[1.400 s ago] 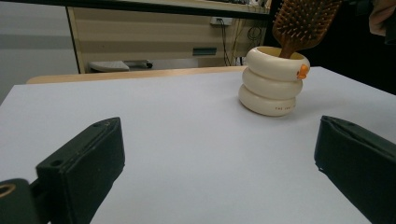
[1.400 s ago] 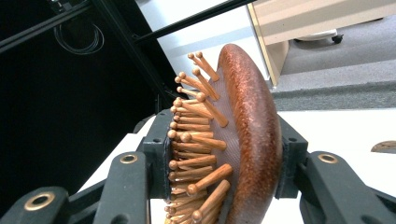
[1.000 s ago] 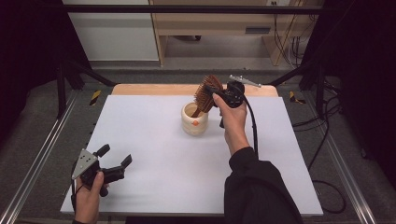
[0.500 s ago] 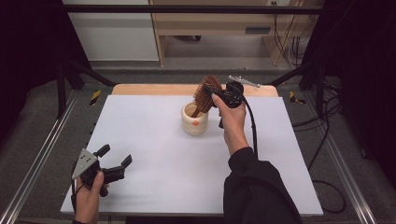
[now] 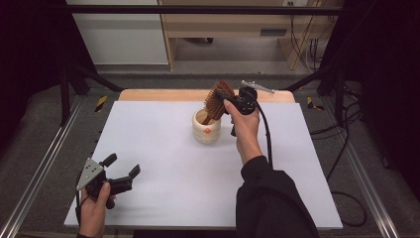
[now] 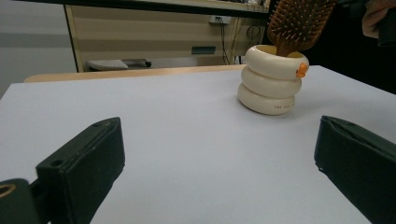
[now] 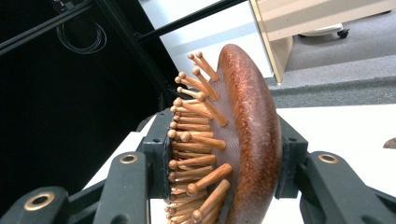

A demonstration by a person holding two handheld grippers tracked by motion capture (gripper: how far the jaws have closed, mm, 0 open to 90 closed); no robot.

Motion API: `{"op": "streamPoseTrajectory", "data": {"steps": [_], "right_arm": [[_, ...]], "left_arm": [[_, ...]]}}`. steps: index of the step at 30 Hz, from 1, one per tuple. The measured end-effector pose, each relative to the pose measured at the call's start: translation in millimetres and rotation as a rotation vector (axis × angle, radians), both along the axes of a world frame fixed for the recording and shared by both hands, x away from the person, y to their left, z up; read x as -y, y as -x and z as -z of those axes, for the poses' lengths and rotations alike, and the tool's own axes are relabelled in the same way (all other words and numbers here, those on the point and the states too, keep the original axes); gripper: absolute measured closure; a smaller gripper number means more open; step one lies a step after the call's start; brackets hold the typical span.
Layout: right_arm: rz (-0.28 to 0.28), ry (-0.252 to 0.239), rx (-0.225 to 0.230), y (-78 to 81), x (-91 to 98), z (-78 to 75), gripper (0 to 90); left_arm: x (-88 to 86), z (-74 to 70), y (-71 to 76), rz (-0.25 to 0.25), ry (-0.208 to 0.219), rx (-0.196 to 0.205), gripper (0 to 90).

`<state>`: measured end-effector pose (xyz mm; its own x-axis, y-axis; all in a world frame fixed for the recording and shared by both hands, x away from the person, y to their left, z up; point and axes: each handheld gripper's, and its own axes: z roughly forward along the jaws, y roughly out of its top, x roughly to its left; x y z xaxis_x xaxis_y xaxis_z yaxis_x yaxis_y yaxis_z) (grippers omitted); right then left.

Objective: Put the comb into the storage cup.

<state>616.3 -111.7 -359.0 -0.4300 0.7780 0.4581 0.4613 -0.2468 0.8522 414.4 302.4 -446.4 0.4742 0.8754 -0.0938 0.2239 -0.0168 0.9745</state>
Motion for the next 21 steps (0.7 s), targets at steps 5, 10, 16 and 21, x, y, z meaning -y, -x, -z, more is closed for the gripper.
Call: {"op": "streamPoseTrajectory", "data": {"steps": [5,10,16,21], "right_arm": [[0.000,0.004,0.000,-1.1,-0.7,1.4,51.7],[0.001,0.006,-0.002,-1.9,-1.0,2.8,51.6],[0.000,0.004,-0.006,-2.6,-1.0,3.1,51.6],[0.005,0.001,-0.008,-4.1,0.4,4.2,51.6]], "left_arm": [[-0.1,0.0,0.0,-0.001,0.000,0.000,1.8],[0.0,0.0,0.0,0.000,0.000,0.000,1.8],[-0.2,0.0,0.0,-0.001,0.001,0.000,1.8],[0.4,0.1,-0.3,-0.001,0.002,0.002,1.8]]}}
